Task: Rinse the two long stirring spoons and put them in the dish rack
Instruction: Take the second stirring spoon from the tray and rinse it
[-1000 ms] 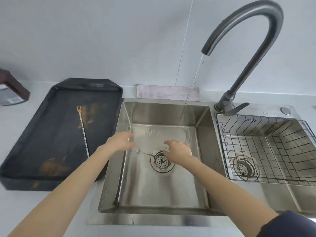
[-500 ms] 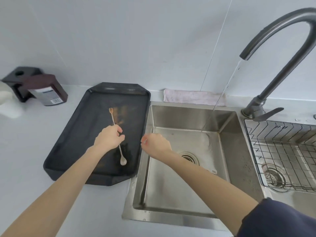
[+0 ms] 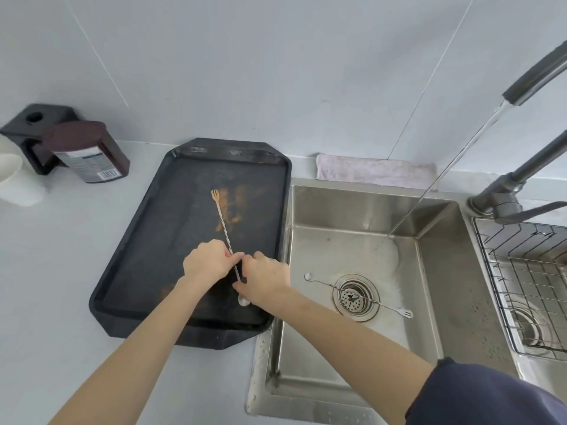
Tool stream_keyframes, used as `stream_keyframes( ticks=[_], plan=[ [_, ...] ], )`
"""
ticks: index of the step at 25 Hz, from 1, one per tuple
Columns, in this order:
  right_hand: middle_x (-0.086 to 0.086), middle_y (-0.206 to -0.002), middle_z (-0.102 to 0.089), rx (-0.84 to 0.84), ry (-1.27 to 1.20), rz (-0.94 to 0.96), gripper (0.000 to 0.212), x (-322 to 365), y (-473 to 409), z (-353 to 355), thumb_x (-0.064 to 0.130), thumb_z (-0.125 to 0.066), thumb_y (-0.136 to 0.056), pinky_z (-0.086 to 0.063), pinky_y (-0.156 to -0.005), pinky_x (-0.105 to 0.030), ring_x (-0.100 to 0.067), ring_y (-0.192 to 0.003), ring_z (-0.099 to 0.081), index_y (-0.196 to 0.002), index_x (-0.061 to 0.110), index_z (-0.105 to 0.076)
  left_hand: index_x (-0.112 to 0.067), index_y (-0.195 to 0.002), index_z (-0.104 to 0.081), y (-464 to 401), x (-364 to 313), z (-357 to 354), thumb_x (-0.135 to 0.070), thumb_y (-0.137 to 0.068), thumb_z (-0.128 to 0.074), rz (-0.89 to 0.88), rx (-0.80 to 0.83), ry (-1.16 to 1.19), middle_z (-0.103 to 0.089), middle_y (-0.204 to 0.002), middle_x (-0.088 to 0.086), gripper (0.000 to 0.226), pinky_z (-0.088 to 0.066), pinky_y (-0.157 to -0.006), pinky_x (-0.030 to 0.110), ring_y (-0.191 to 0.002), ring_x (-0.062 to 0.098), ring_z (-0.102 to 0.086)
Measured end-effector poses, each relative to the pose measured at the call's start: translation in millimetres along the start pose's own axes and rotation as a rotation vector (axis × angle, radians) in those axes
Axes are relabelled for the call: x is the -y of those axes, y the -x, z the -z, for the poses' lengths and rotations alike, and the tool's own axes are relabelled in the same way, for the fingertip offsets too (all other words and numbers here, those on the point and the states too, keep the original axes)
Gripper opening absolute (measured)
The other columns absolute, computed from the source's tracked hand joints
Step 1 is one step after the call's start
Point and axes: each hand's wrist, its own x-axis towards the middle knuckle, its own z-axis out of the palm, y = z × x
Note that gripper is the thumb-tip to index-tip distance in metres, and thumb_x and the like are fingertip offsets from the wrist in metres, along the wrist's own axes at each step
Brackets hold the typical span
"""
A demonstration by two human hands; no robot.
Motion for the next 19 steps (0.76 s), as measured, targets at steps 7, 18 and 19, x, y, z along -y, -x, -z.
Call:
stream_keyframes(
  ticks=[7, 18, 19],
  plan=[
    [-0.016, -0.118, -0.059, -0.021, -0.038, -0.011, 0.027, 2.1, 2.7, -1.7, 0.018, -0.052, -0.092, -0.044, -0.088, -0.038, -0.036, -0.108, -0.058, -0.114, 0.003, -0.054, -0.009, -0.099, -0.068, -0.6, -2.2, -2.3, -0.038, -0.085, -0.057, 0.113, 0.016, 0.046, -0.069, -0.103, 0.011, 0.034, -0.049, -0.078, 0.033, -0.097, 0.03, -0.064],
    [-0.008, -0.1, -0.066, 0.012, -0.586, -0.101, 0.016, -23.4, 15.5, 14.3, 0.026, -0.06, -0.088, -0.046, -0.08, -0.03, -0.023, -0.096, -0.059, -0.098, 0.014, -0.059, -0.009, -0.084, -0.067, 24.1, -24.3, 21.5, -0.016, -0.089, -0.055, -0.022, 0.063, 0.541, -0.067, -0.09, 0.009, 0.015, -0.046, -0.082, 0.03, -0.087, 0.021, -0.065],
    [-0.005, -0.093, -0.064, 0.03, -0.674, -0.09, 0.011, -31.0, 19.1, 20.1, 0.025, -0.06, -0.088, -0.045, -0.08, -0.028, -0.02, -0.092, -0.058, -0.093, 0.015, -0.058, -0.006, -0.093, -0.067, 30.4, -31.6, 24.9, -0.016, -0.09, -0.054, -0.057, 0.072, 0.555, -0.065, -0.092, 0.008, 0.016, -0.046, -0.082, 0.03, -0.086, 0.018, -0.063]
  ],
)
